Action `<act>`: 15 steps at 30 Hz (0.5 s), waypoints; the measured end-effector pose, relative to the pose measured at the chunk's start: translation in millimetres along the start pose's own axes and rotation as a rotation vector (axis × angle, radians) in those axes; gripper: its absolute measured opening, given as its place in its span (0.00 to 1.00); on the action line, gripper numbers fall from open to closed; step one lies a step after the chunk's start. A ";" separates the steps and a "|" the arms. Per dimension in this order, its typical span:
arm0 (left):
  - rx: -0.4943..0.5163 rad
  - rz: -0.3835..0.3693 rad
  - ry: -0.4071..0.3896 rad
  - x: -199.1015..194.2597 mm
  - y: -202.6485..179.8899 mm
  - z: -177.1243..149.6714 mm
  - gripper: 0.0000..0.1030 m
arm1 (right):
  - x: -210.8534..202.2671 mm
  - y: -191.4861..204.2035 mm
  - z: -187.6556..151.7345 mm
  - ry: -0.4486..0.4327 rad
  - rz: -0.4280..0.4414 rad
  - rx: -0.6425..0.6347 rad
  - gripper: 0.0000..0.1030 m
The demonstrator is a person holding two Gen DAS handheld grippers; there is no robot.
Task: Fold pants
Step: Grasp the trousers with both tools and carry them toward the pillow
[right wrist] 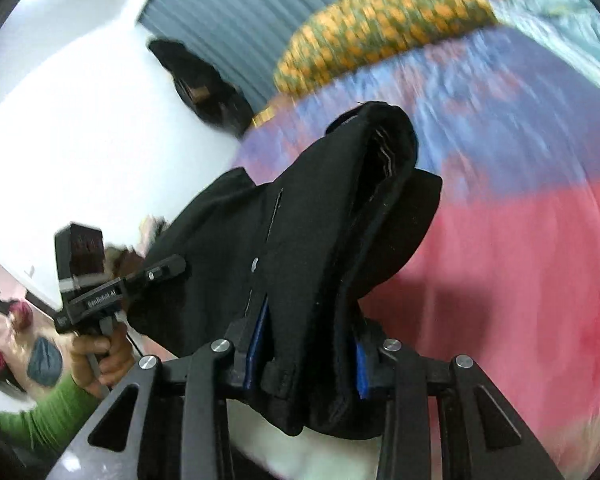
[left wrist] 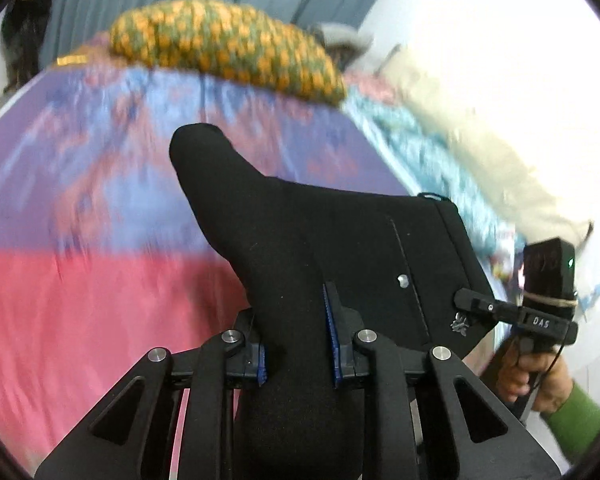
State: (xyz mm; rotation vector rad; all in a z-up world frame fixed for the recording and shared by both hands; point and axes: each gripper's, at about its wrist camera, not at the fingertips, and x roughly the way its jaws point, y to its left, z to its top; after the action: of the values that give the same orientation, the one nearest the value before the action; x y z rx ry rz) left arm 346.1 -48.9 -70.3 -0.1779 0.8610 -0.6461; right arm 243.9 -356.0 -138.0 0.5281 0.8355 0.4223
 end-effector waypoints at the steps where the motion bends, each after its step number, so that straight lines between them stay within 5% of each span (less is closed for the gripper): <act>1: 0.001 0.011 -0.028 -0.9 9.1 19.2 0.21 | 7.2 1.1 20.9 -0.027 0.007 -0.010 0.35; 4: 0.015 0.055 -0.067 21.4 24.5 55.7 0.22 | 41.6 -1.8 64.6 -0.054 -0.006 -0.030 0.35; 6: 0.018 0.134 -0.059 47.6 40.1 61.4 0.38 | 70.2 -12.5 80.2 -0.049 -0.075 -0.045 0.43; 8: 0.040 0.320 -0.035 77.9 58.8 44.4 0.69 | 105.3 -36.8 76.8 -0.016 -0.232 -0.030 0.52; 10: 0.053 0.510 0.021 95.5 79.3 10.0 0.70 | 122.3 -74.0 58.8 0.046 -0.419 0.026 0.52; 13: 0.064 0.516 0.054 73.8 95.0 -46.9 0.71 | 98.5 -113.7 24.6 0.015 -0.556 0.155 0.52; 15: 0.101 0.602 0.052 57.1 90.1 -78.1 0.83 | 58.0 -117.6 -3.1 -0.080 -0.620 0.182 0.52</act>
State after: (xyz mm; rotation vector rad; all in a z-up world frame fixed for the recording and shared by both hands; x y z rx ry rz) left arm 355.6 -2.6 -193.8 0.1883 0.8734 -0.1291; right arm 293.6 -416.6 -243.1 0.4224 0.9164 -0.2438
